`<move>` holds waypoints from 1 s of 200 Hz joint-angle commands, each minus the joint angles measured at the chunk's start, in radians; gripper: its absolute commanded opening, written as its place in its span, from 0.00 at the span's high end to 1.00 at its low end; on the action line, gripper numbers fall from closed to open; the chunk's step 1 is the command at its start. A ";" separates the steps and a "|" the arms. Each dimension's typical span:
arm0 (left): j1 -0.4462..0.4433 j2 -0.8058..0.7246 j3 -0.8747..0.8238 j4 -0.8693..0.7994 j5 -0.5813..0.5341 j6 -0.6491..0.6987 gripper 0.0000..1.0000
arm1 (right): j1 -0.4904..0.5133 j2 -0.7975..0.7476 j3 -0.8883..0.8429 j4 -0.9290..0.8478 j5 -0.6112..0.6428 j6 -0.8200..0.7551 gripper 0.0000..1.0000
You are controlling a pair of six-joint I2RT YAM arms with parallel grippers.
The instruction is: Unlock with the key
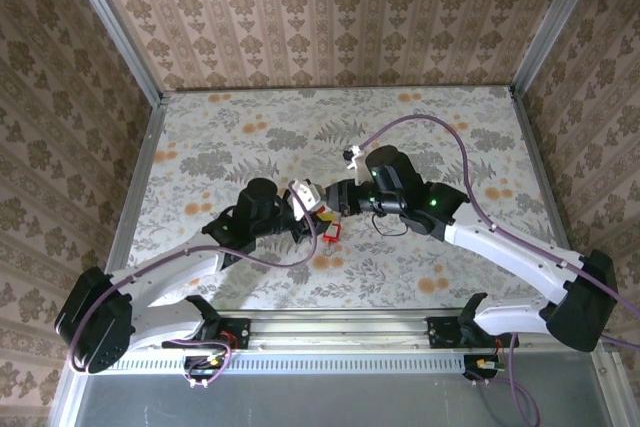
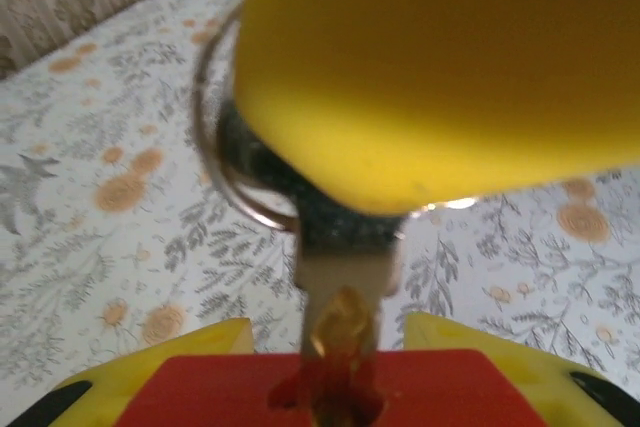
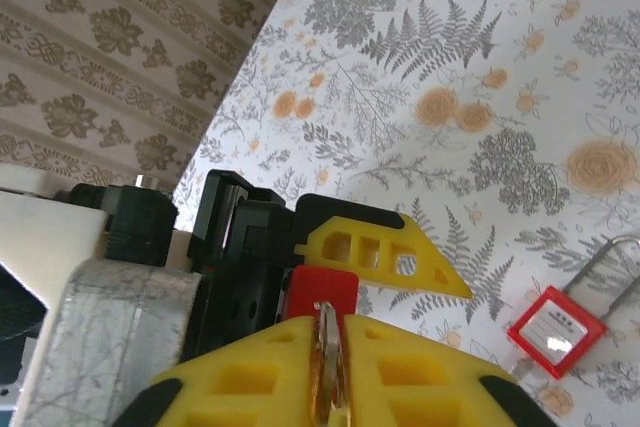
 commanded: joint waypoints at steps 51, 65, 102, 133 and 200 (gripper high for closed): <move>0.022 -0.041 0.031 0.161 0.036 -0.092 1.00 | 0.131 0.083 0.111 -0.129 -0.296 -0.086 0.73; 0.021 -0.049 0.032 0.135 0.044 -0.086 1.00 | 0.119 0.063 0.118 -0.162 -0.286 -0.100 0.70; 0.026 -0.049 0.058 0.049 0.062 -0.060 1.00 | 0.053 0.002 0.111 -0.223 -0.276 -0.117 0.63; 0.016 -0.036 0.068 0.004 0.054 -0.023 1.00 | 0.003 -0.010 0.078 -0.146 -0.344 -0.067 0.68; 0.009 0.024 0.167 -0.231 0.023 0.091 1.00 | -0.111 -0.058 -0.004 -0.154 -0.377 -0.029 0.48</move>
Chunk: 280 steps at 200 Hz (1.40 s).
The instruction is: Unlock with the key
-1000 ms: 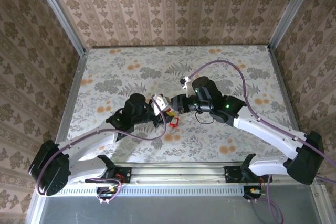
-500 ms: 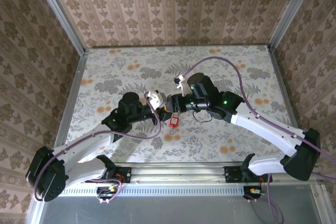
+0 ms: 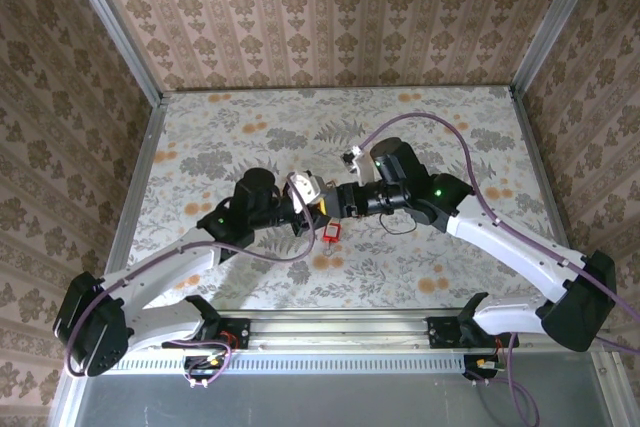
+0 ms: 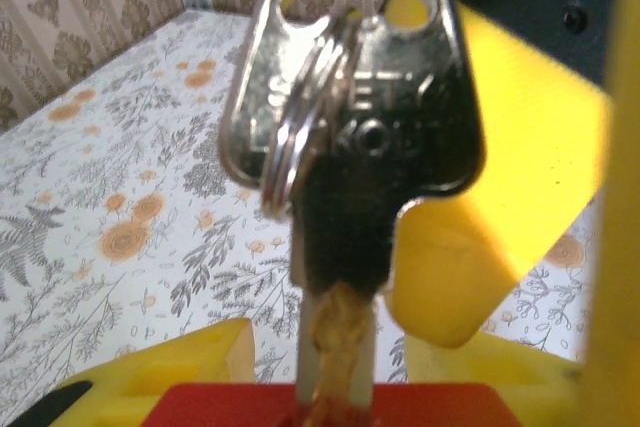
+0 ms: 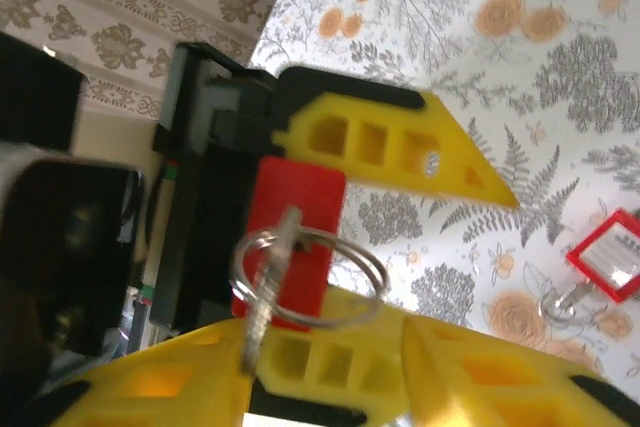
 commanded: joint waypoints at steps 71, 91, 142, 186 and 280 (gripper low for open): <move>0.023 0.070 0.182 -0.344 0.063 0.119 1.00 | -0.168 -0.193 -0.162 -0.017 -0.225 -0.231 0.37; 0.022 0.072 0.198 -0.375 0.076 0.162 1.00 | -0.196 -0.178 -0.198 0.077 -0.252 -0.208 0.37; 0.019 0.097 0.233 -0.422 0.056 0.209 1.00 | -0.211 -0.117 -0.242 0.354 -0.369 -0.002 0.37; -0.004 0.125 0.252 -0.443 0.046 0.234 1.00 | -0.240 -0.137 -0.255 0.320 -0.363 0.000 0.37; -0.059 0.133 0.251 -0.424 -0.040 0.271 1.00 | -0.259 -0.057 -0.259 0.398 -0.414 0.118 0.62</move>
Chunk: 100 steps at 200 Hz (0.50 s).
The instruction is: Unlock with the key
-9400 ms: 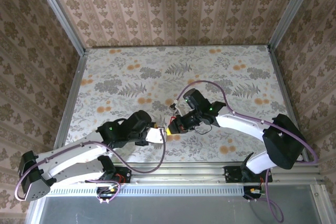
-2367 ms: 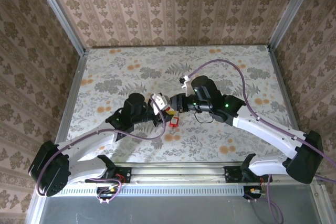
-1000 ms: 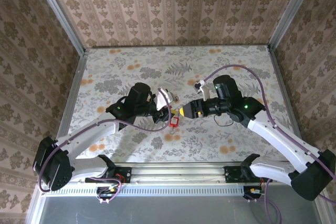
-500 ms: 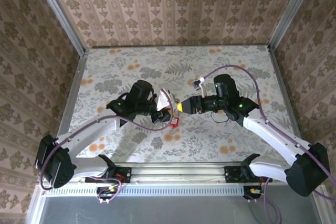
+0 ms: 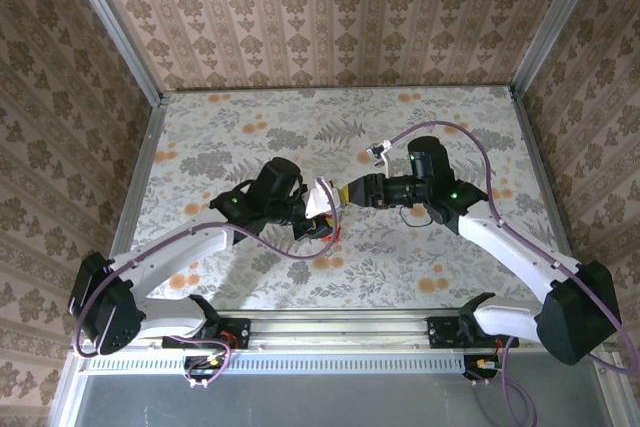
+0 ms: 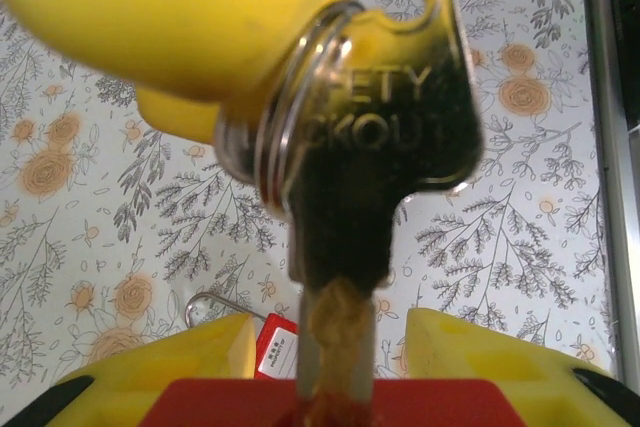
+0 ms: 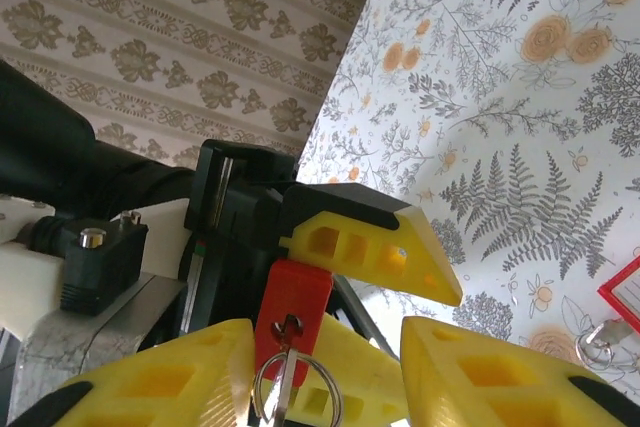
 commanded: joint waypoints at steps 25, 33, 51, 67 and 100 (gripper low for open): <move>-0.006 0.014 0.043 -0.006 -0.032 0.039 1.00 | -0.001 -0.028 -0.028 0.027 -0.057 0.035 0.68; -0.005 0.018 0.048 -0.013 -0.035 0.041 1.00 | 0.001 -0.031 -0.031 0.030 -0.063 0.041 0.70; -0.006 0.025 0.055 -0.014 -0.035 0.045 1.00 | 0.010 -0.027 -0.038 0.015 -0.066 0.038 0.75; -0.006 0.028 0.060 -0.010 -0.035 0.045 1.00 | 0.017 -0.021 -0.047 0.014 -0.064 0.036 0.84; -0.005 0.046 0.083 -0.030 -0.002 0.039 1.00 | 0.030 -0.022 -0.058 0.026 -0.061 0.011 1.00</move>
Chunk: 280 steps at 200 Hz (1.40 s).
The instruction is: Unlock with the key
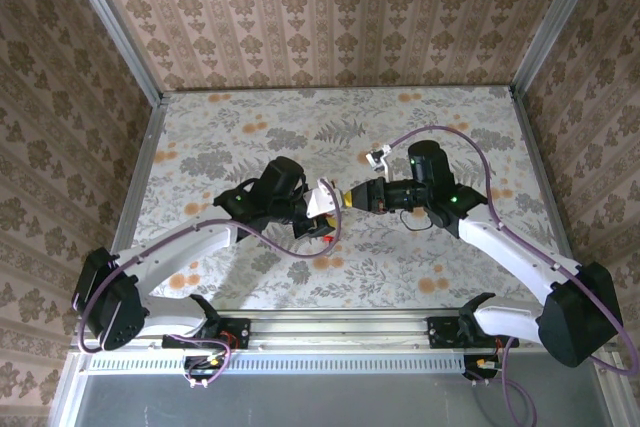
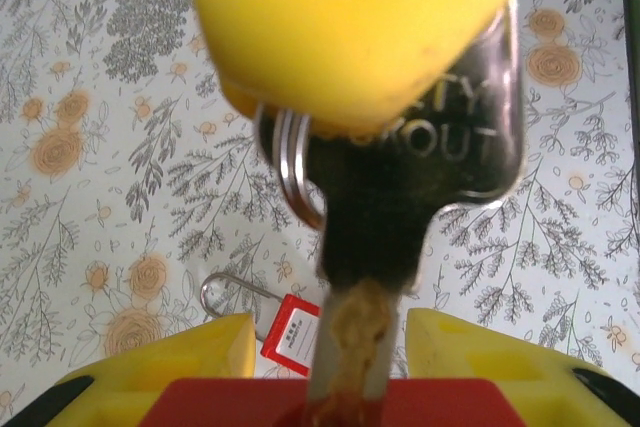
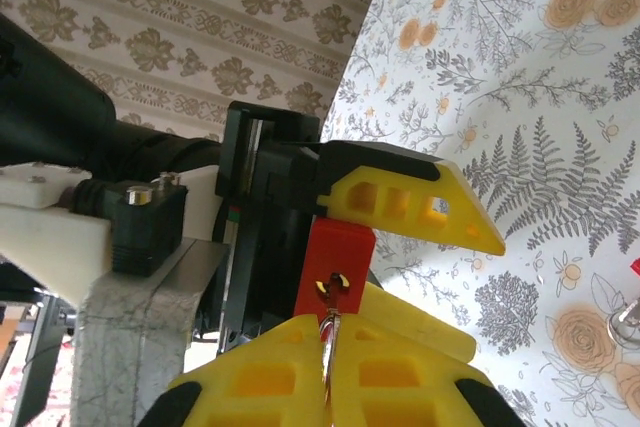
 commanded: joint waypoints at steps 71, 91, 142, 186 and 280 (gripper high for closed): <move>0.018 0.039 0.165 -0.039 0.318 -0.081 1.00 | 0.052 0.029 -0.047 -0.016 -0.078 -0.231 1.00; -0.003 0.035 0.180 -0.053 0.349 -0.072 1.00 | 0.052 0.051 -0.062 0.023 -0.122 -0.235 1.00; -0.130 0.064 0.246 -0.203 0.226 0.042 1.00 | 0.053 0.104 -0.034 0.004 -0.174 -0.279 1.00; -0.175 0.052 0.233 -0.176 0.158 0.082 1.00 | 0.062 0.119 -0.070 0.102 -0.211 -0.227 1.00; -0.086 -0.044 0.160 0.022 0.463 -0.081 1.00 | 0.119 0.118 -0.145 0.279 -0.193 -0.184 1.00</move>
